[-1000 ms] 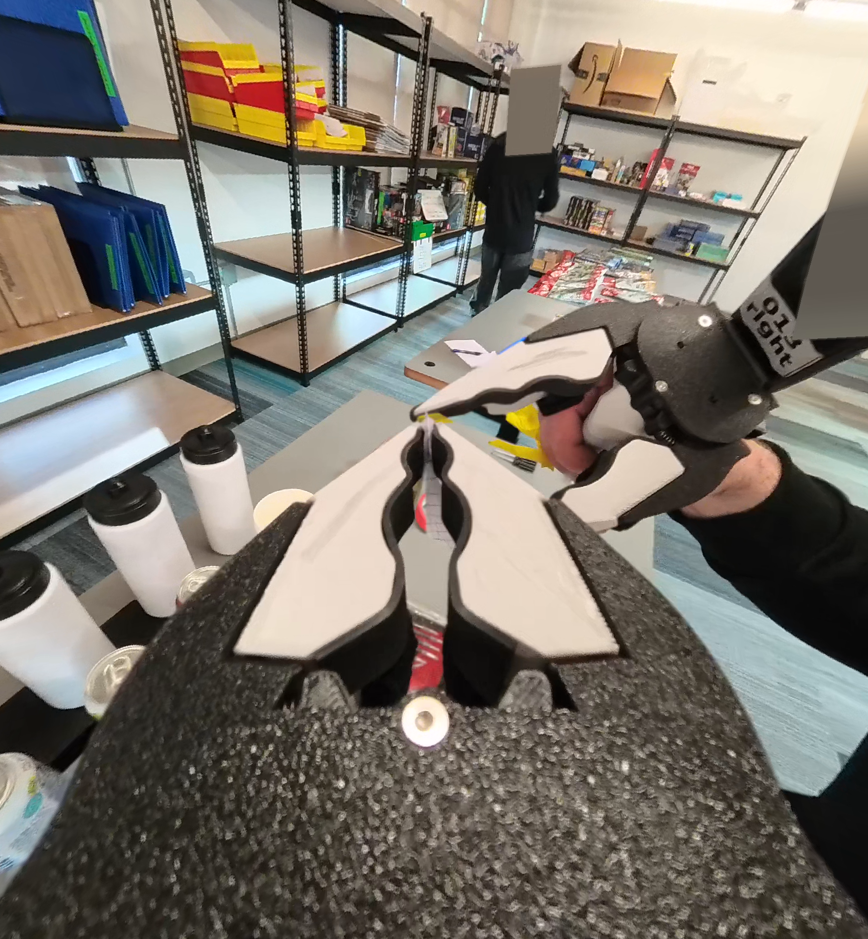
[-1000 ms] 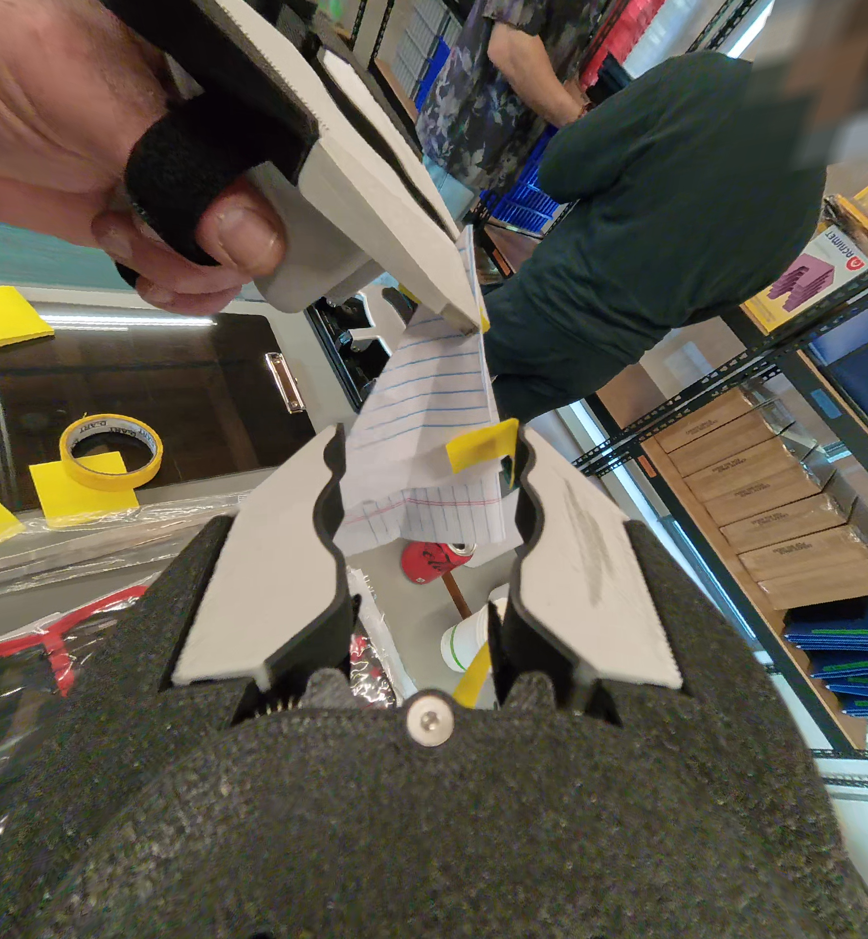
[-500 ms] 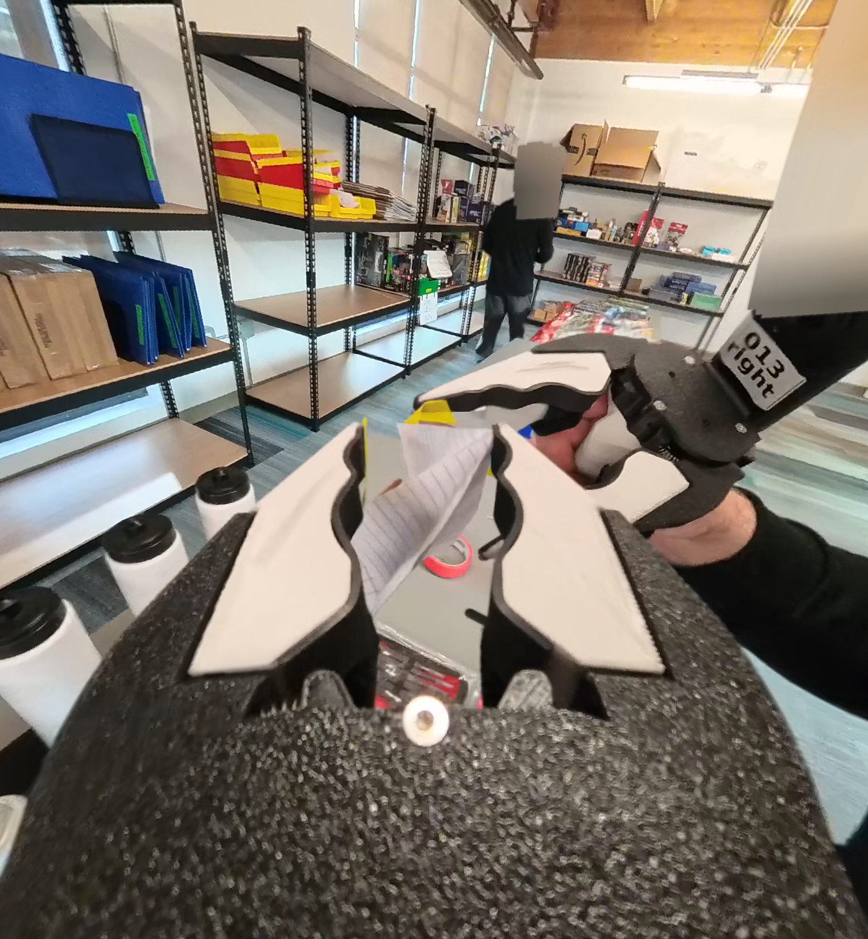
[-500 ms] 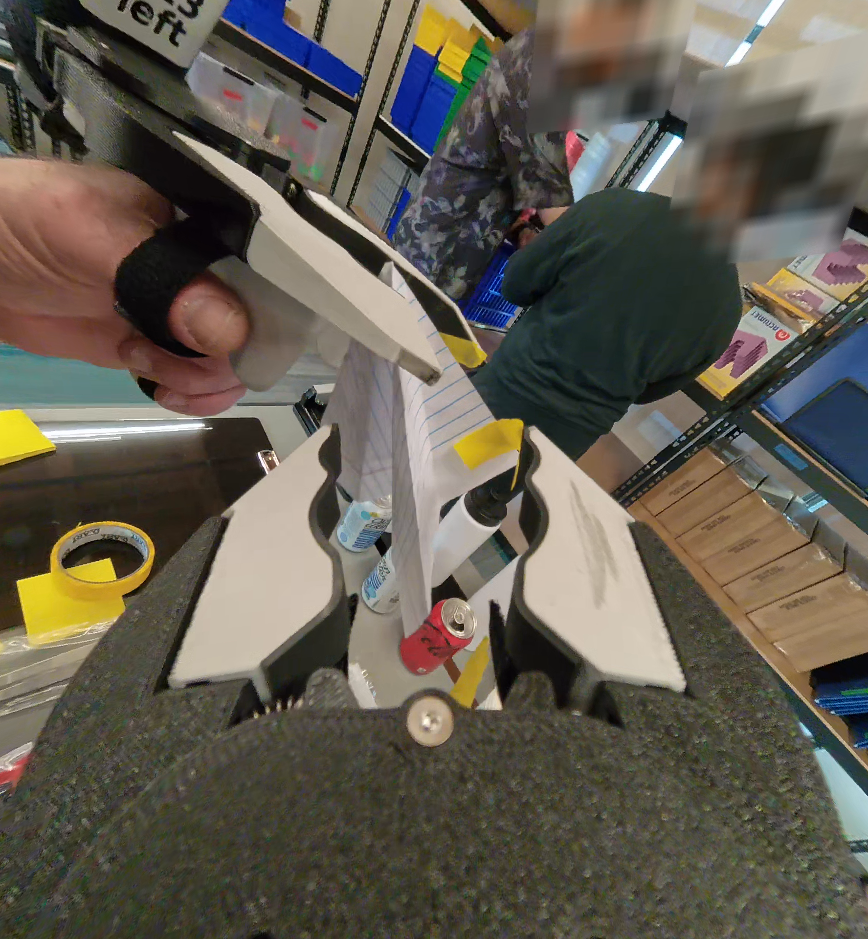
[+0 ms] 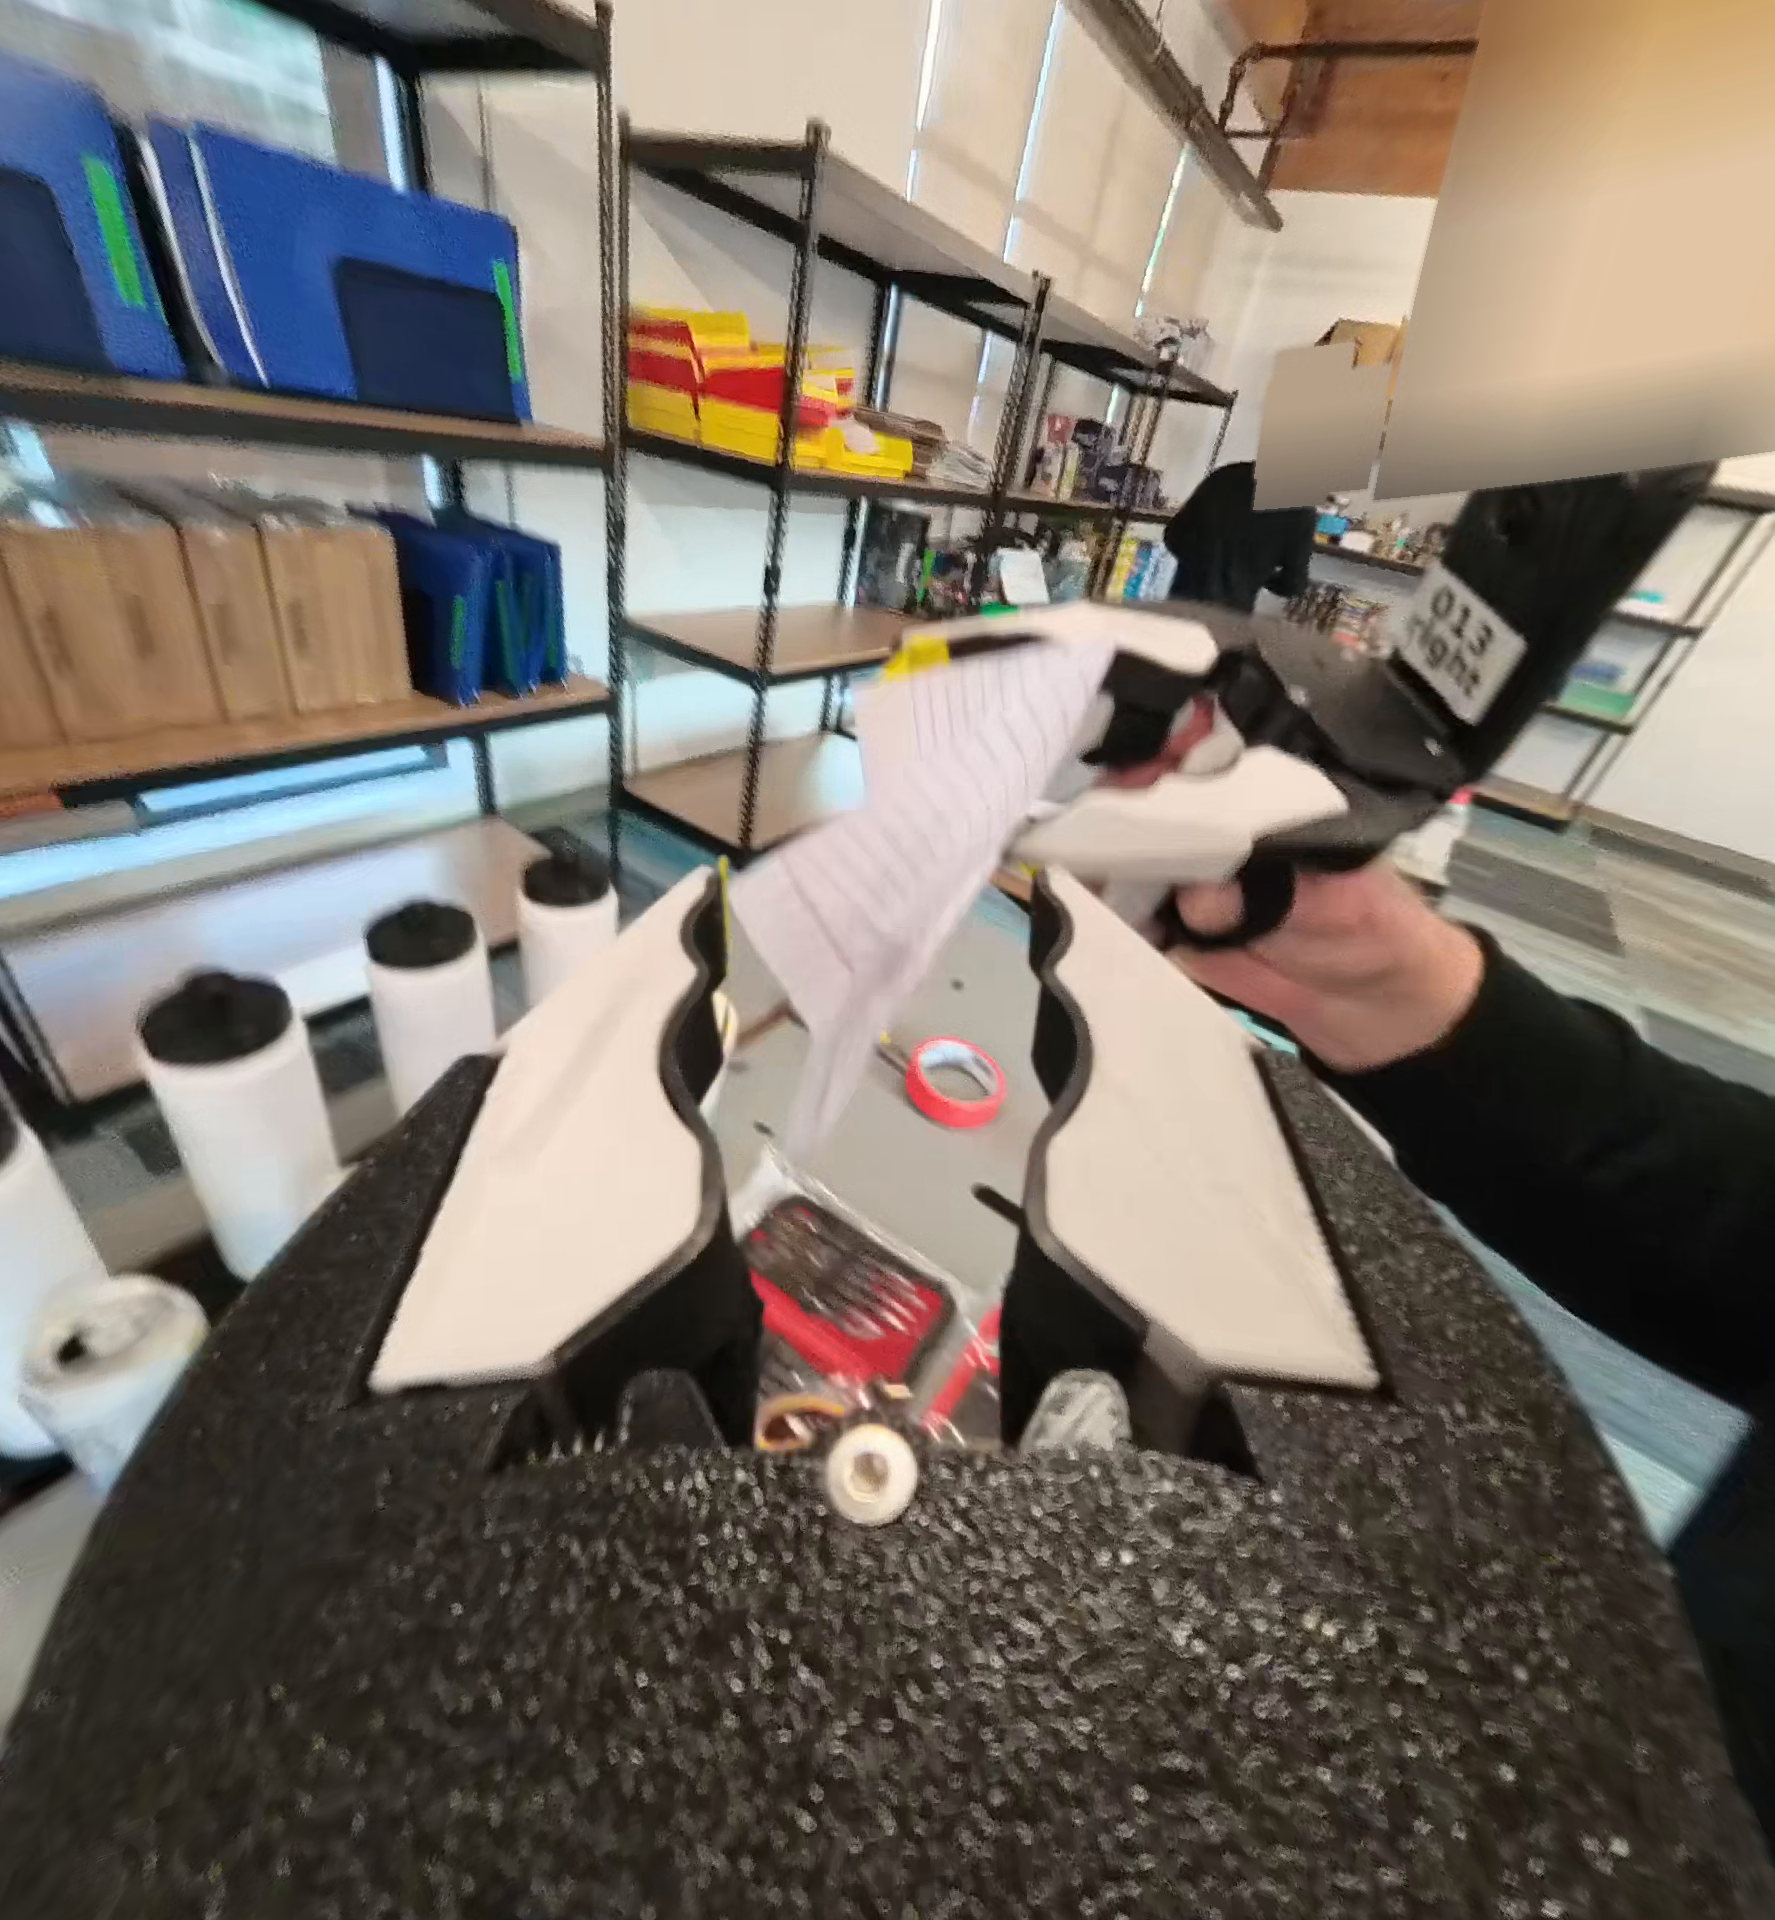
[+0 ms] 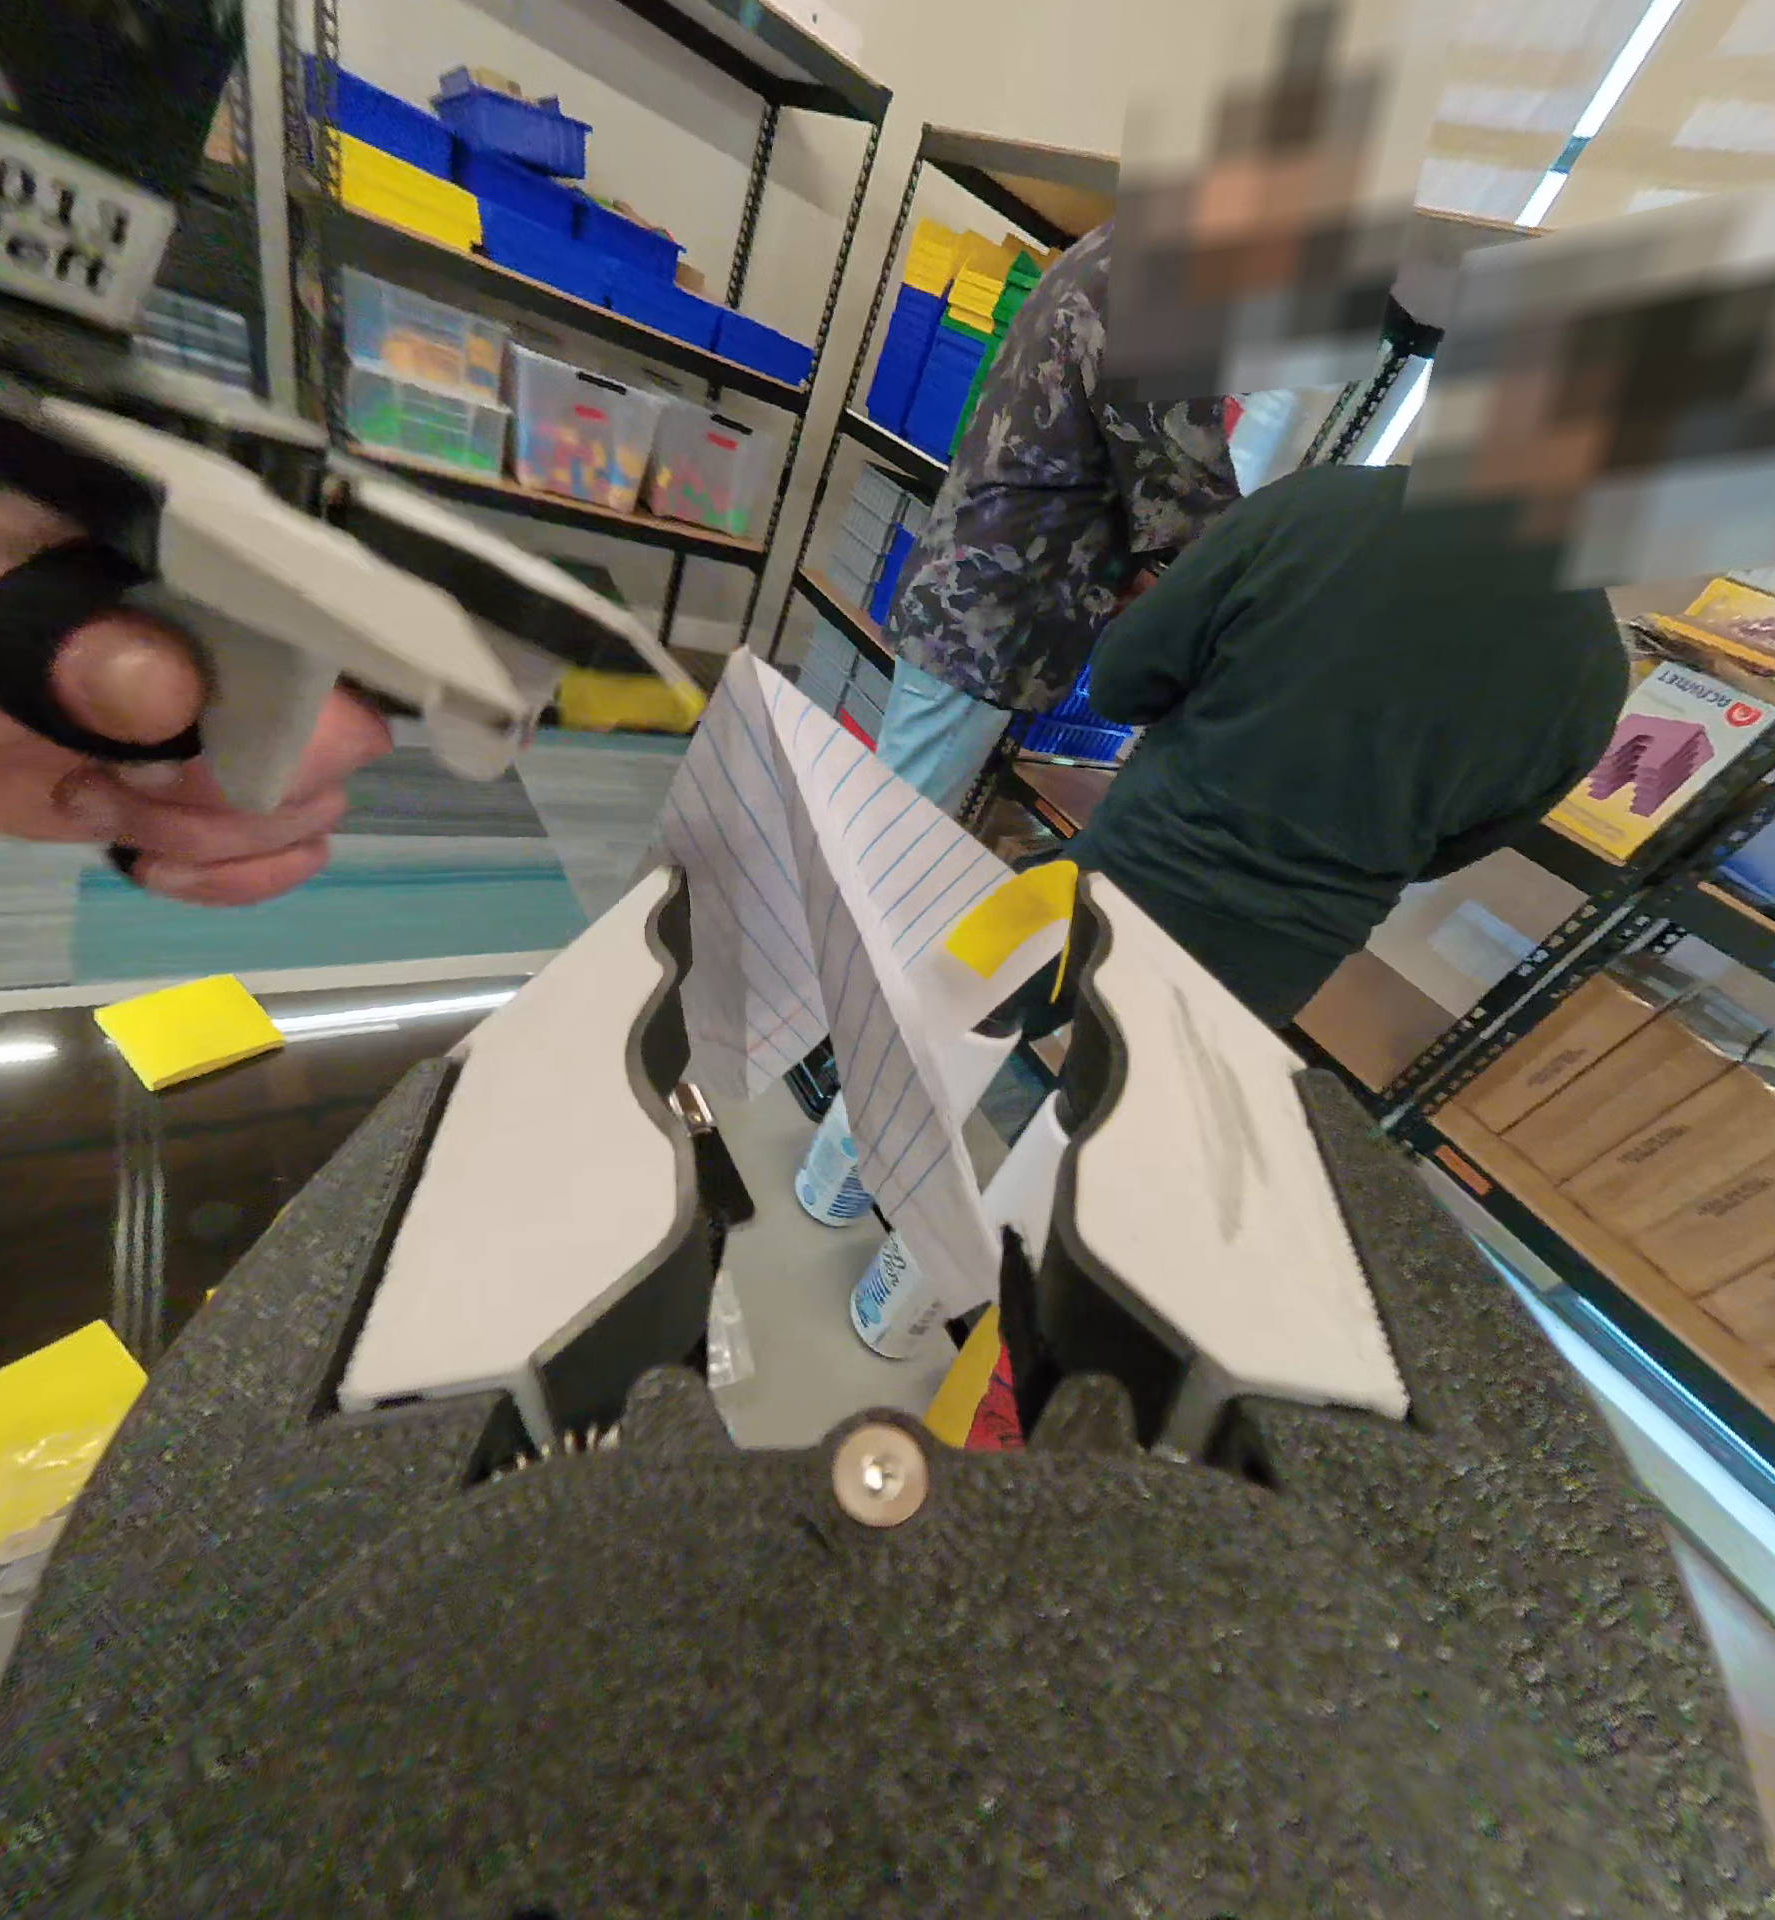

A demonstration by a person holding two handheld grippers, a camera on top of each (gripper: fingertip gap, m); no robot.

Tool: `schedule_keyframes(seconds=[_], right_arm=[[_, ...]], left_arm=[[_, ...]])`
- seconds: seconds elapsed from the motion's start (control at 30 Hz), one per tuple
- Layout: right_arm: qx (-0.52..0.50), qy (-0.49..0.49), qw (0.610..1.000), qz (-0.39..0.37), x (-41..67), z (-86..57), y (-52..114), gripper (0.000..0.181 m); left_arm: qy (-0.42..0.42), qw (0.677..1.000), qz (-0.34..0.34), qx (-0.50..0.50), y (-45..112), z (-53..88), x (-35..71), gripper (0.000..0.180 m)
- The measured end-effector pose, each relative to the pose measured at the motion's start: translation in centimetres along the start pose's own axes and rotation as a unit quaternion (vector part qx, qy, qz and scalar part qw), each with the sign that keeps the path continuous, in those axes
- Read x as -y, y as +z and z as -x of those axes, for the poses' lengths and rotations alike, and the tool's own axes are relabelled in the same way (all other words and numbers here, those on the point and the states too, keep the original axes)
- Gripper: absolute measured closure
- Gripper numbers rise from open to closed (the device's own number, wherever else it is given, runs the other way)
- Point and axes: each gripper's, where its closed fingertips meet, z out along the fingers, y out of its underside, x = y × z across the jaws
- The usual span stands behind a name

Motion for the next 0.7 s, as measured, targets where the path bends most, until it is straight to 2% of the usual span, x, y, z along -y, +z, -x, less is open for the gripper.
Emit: schedule_keyframes(seconds=[0.1,0.23,0.33,0.4,0.53,0.7], right_arm=[[0.049,0.049,0.997,-0.041,1.1,1.1,-0.1,0.109],[0.115,0.086,0.986,-0.082,2.2,2.4,-0.2,0.109],[0.164,0.102,0.975,-0.114,3.3,3.5,-0.4,0.110],[0.204,0.112,0.965,-0.122,3.8,4.5,-0.5,0.109],[0.261,0.118,0.948,-0.138,4.6,6.6,-0.4,0.110],[0.296,0.118,0.937,-0.143,5.2,8.2,-0.5,0.110]], left_arm=[[0.007,1.000,0.025,0.014,-1.4,-0.5,-2.8,0.127],[0.073,0.997,0.004,0.025,-2.9,0.3,-1.5,0.138],[0.102,0.995,-0.001,-0.017,-3.1,0.4,-0.1,0.138],[0.132,0.990,-0.003,-0.047,-3.0,-0.2,0.5,0.132],[0.202,0.973,0.035,-0.105,-2.1,-2.4,-0.2,0.126],[0.218,0.962,0.065,-0.148,-1.6,-3.8,-1.1,0.138]])
